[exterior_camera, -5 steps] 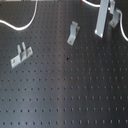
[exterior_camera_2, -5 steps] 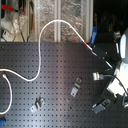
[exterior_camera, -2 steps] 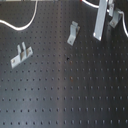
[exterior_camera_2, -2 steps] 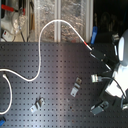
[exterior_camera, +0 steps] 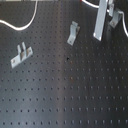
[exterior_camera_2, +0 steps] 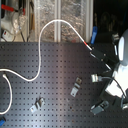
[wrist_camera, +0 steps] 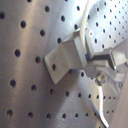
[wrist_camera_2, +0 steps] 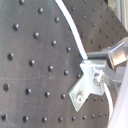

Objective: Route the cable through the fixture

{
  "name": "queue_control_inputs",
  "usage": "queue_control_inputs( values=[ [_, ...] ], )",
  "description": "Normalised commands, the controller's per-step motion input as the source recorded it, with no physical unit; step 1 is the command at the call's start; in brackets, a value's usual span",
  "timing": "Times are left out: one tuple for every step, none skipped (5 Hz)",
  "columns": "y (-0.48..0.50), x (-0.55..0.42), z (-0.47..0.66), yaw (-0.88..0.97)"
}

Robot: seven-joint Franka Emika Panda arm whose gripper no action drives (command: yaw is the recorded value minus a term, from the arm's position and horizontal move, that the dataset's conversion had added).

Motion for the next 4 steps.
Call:
queue_control_inputs(
  values=[
    [-0.415, -0.303, 0.33, 0.0],
    [-0.099, -0.183, 0.11, 0.04],
    [0.134, -0.333, 0.0, 0.19],
    [0.264, -0.415, -0.06, 0.28]
  ],
)
